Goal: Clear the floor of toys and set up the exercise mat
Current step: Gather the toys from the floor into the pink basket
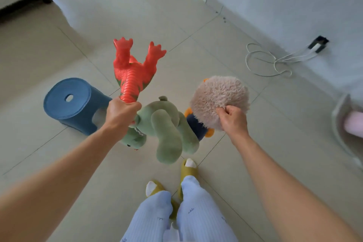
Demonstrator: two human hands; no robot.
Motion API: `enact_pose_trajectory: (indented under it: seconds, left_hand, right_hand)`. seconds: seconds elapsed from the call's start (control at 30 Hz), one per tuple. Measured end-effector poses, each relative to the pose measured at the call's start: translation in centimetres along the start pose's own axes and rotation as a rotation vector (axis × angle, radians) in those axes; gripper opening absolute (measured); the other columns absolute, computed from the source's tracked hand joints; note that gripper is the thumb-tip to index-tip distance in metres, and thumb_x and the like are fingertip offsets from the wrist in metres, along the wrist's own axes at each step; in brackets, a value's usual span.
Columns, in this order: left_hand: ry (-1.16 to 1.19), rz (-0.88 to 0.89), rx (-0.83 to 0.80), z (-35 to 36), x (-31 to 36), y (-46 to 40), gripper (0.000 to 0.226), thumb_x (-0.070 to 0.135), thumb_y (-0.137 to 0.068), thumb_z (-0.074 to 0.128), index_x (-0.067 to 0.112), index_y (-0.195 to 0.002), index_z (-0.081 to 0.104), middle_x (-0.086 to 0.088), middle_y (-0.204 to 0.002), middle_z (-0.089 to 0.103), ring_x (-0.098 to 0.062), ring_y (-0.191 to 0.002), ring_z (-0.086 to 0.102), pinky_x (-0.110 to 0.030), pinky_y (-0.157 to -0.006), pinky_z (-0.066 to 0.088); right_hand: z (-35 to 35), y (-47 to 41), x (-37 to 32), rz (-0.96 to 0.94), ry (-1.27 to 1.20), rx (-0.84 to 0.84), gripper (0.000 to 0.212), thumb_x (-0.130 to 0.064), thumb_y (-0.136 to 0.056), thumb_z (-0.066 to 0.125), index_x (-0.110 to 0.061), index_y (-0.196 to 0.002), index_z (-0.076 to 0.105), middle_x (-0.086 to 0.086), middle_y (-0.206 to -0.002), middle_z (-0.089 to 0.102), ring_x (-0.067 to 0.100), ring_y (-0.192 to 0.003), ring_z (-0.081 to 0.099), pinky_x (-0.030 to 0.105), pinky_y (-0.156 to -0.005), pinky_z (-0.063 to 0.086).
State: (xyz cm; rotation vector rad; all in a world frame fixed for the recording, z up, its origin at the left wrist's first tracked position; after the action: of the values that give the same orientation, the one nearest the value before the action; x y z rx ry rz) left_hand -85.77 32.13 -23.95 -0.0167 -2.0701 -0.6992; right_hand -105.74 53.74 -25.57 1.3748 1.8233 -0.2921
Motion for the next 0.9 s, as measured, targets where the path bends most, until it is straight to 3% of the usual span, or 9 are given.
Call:
enact_pose_trajectory:
  seconds: [0.13,0.27,0.63,0.9]
  left_hand:
    - [-0.063,0.042,-0.079,1.6,2.6,2.9,0.014,0.001,-0.072,0.057,0.011,-0.071,0.047,-0.005,-0.063,0.045,-0.02,-0.052,0.045,-0.034,-0.06,0.049]
    - [-0.085,0.088,-0.154,3.6,4.3,5.2,0.015,-0.002,-0.074,0.056,0.009,-0.069,0.046,-0.005,-0.061,0.042,-0.019,-0.051,0.042,-0.029,-0.05,0.044]
    - [-0.161,0.21,-0.287,14.1,7.0,15.1,0.012,-0.002,-0.069,0.057,0.007,-0.069,0.049,-0.006,-0.059,0.043,-0.02,-0.05,0.042,-0.029,-0.05,0.043]
    - [-0.156,0.249,-0.454,26.5,7.9,26.0,0.013,-0.005,-0.071,0.053,0.007,-0.068,0.048,-0.004,-0.057,0.04,-0.02,-0.048,0.037,-0.028,-0.048,0.036]
  right_hand:
    - [-4.6,2.6,1.1,0.02,-0.035,0.084,0.04,-0.02,-0.085,0.055,-0.015,-0.05,0.036,-0.002,-0.05,0.041,0.011,-0.049,0.036,0.02,-0.043,0.03]
    - [-7.7,4.1,2.3,0.039,-0.02,0.137,0.041,-0.02,-0.085,0.054,-0.015,-0.05,0.032,-0.001,-0.049,0.038,0.012,-0.046,0.034,0.017,-0.038,0.028]
    - [-20.8,8.9,10.9,0.094,-0.052,0.24,0.037,-0.024,-0.086,0.055,-0.013,-0.054,0.04,0.001,-0.051,0.043,0.013,-0.049,0.039,0.028,-0.047,0.03]
    - [-33.8,13.9,21.8,0.162,-0.124,0.429,0.041,-0.024,-0.085,0.058,-0.016,-0.051,0.038,-0.003,-0.047,0.041,0.008,-0.045,0.037,0.016,-0.04,0.03]
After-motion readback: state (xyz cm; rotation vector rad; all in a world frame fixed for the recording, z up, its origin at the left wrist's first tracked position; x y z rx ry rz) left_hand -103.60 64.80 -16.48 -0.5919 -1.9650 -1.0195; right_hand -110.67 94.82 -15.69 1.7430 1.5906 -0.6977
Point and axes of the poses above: each hand's wrist, its own y-axis away from the middle knuckle, its own z-axis out of the palm, x = y × z, the point moved 3 cm from there along -y, towards the middle knuckle
